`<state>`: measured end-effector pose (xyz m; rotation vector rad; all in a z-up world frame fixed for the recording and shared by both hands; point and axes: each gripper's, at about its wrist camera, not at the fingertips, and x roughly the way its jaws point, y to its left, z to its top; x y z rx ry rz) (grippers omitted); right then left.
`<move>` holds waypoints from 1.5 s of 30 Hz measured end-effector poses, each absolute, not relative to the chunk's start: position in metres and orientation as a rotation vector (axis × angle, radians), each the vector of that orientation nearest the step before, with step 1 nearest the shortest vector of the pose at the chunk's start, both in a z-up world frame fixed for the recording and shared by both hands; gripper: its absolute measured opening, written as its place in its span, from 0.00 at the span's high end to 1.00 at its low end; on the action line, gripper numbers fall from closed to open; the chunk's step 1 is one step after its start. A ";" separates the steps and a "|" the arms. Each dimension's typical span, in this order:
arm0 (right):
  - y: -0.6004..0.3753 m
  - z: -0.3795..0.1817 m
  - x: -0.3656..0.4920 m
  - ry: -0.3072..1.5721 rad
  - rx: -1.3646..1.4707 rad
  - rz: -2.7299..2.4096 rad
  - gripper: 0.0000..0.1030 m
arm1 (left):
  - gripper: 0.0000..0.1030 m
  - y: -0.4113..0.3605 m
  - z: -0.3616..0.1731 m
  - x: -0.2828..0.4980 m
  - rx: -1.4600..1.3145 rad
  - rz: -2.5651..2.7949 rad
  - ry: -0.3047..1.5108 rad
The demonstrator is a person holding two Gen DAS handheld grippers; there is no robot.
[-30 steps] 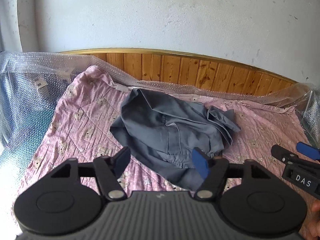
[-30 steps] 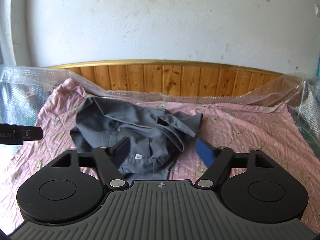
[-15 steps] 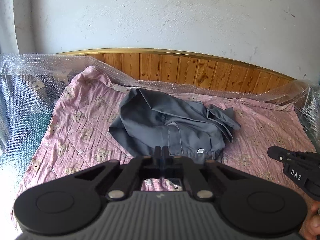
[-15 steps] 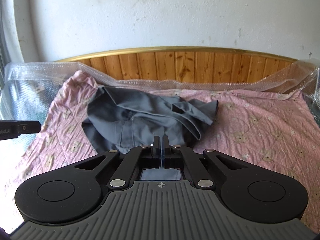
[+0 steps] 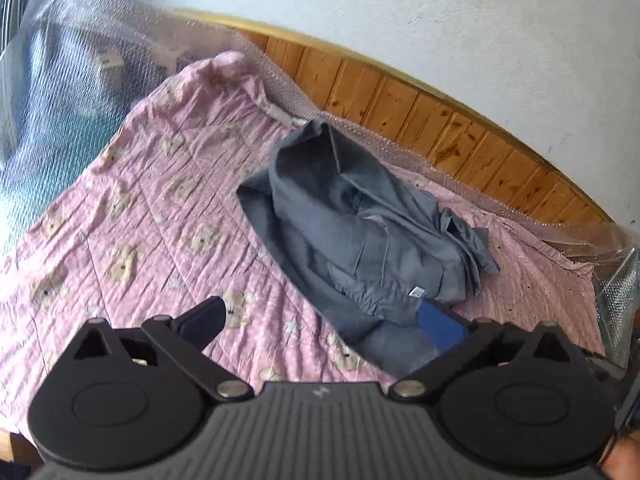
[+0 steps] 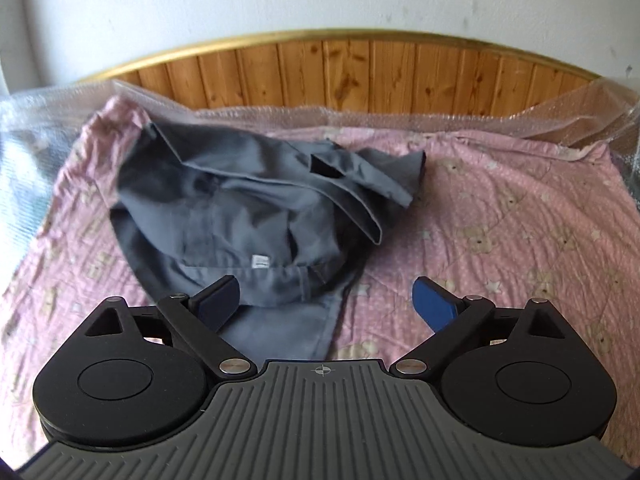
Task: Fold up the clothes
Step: 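Grasp the grey shirt fabric with both grippers and lift it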
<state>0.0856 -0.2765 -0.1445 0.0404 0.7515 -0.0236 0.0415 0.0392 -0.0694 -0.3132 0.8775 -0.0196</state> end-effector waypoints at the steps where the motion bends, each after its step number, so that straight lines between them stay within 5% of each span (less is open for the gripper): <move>1: -0.278 -0.149 0.100 0.753 0.028 -0.025 0.05 | 0.00 0.043 -0.076 0.040 -0.324 -0.006 0.889; 8: -0.270 -0.213 0.232 0.846 -0.008 0.001 0.03 | 0.00 0.057 -0.108 0.051 -0.382 0.117 0.967; 9: -0.270 -0.217 0.236 0.862 -0.004 0.021 0.17 | 0.00 0.056 -0.111 0.056 -0.378 0.130 0.973; 10: -0.274 -0.210 0.226 0.857 0.005 0.057 0.58 | 0.00 0.053 -0.114 0.061 -0.372 0.141 0.980; 12: -0.280 -0.195 0.207 0.846 0.025 0.128 0.92 | 0.00 0.047 -0.116 0.071 -0.353 0.147 0.981; 13: -0.283 -0.188 0.197 0.840 0.034 0.164 0.96 | 0.00 0.044 -0.116 0.076 -0.342 0.151 0.976; 22: -0.311 -0.122 0.108 0.781 0.120 0.483 1.00 | 0.00 0.040 -0.136 0.116 -0.454 0.225 0.955; 26: -0.342 -0.185 0.115 0.987 0.074 0.291 0.82 | 0.00 0.020 -0.160 0.139 -0.441 0.191 1.022; 28: -0.354 -0.180 0.126 0.889 0.029 0.216 0.14 | 0.00 0.007 -0.169 0.149 -0.407 0.185 1.032; 29: -0.354 -0.176 0.136 0.821 -0.023 0.191 0.02 | 0.00 0.000 -0.173 0.155 -0.396 0.182 1.031; 35: -0.299 -0.215 0.239 0.740 -0.388 0.289 0.02 | 0.00 -0.048 -0.211 0.194 -0.371 0.137 1.076; 36: -0.290 -0.230 0.256 0.766 -0.454 0.298 0.09 | 0.00 -0.056 -0.220 0.200 -0.367 0.141 1.093; 38: -0.290 -0.247 0.282 0.859 -0.489 0.314 0.50 | 0.00 -0.069 -0.237 0.213 -0.340 0.151 1.123; 39: -0.295 -0.248 0.292 0.902 -0.469 0.314 0.81 | 0.00 -0.074 -0.244 0.219 -0.314 0.157 1.135; 40: -0.306 -0.236 0.298 0.896 -0.442 0.286 0.93 | 0.28 -0.076 -0.245 0.225 -0.288 0.148 1.139; 41: -0.318 -0.219 0.299 0.851 -0.429 0.244 0.94 | 0.73 -0.076 -0.243 0.231 -0.261 0.136 1.142; 43: -0.362 -0.172 0.288 0.748 -0.375 0.118 0.99 | 0.92 -0.061 -0.223 0.238 -0.263 0.098 1.087; 45: -0.413 -0.121 0.273 0.639 -0.310 -0.021 0.99 | 0.92 -0.044 -0.179 0.230 -0.230 0.041 0.929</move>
